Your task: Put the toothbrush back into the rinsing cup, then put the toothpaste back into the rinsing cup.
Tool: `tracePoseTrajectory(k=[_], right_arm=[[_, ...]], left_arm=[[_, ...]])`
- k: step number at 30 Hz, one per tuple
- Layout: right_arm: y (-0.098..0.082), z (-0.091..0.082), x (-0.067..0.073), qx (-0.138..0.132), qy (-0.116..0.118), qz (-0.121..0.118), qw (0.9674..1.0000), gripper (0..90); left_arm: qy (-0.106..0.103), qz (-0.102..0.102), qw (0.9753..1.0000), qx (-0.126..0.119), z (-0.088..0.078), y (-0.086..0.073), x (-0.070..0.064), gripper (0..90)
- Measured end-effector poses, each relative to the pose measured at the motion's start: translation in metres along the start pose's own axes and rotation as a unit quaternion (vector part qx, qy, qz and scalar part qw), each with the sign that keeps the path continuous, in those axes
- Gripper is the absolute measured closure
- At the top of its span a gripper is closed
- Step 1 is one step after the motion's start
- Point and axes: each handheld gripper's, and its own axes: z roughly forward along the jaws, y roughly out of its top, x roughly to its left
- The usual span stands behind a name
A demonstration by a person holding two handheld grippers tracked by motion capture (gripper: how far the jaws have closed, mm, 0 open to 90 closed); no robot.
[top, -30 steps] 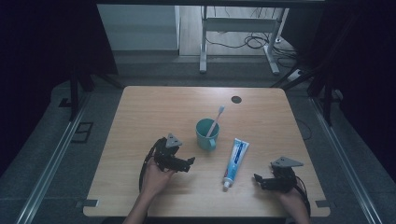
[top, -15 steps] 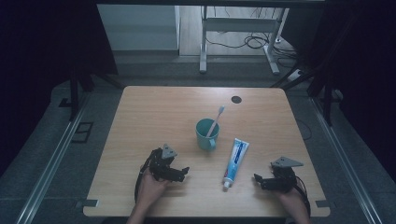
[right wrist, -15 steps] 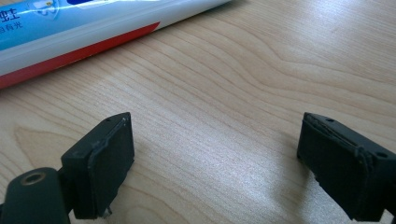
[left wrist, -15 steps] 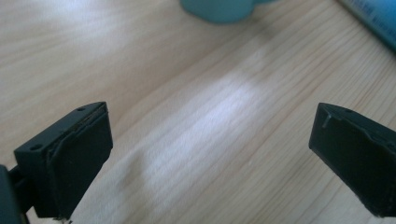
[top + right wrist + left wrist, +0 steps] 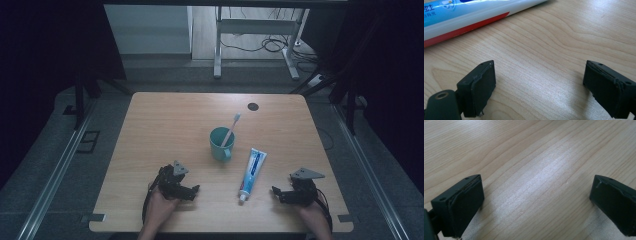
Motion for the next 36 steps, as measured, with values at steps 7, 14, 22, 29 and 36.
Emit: tracePoseTrajectory(k=[7,14,22,29,36], right_arm=[[0.000,0.000,0.000,-0.001,0.000,0.000,1.0000,12.1],[0.000,-0.002,0.000,-0.003,-0.001,0.007,1.0000,16.6],[0.004,-0.006,0.000,0.012,0.034,0.034,0.9988,16.2],[0.010,-0.011,0.003,-0.003,0.033,0.019,0.9993,32.0],[0.017,-0.012,0.008,-0.016,0.041,0.011,0.9990,39.2]], left_arm=[[0.000,0.000,1.0000,0.000,0.000,0.000,0.000,0.0],[0.000,0.000,1.0000,0.000,0.000,0.000,0.000,0.0],[0.001,-0.001,1.0000,0.000,0.000,0.000,0.000,0.0],[0.001,-0.001,1.0000,0.000,0.000,0.000,0.000,0.0],[0.001,-0.001,1.0000,0.000,0.000,0.000,0.000,0.0]])
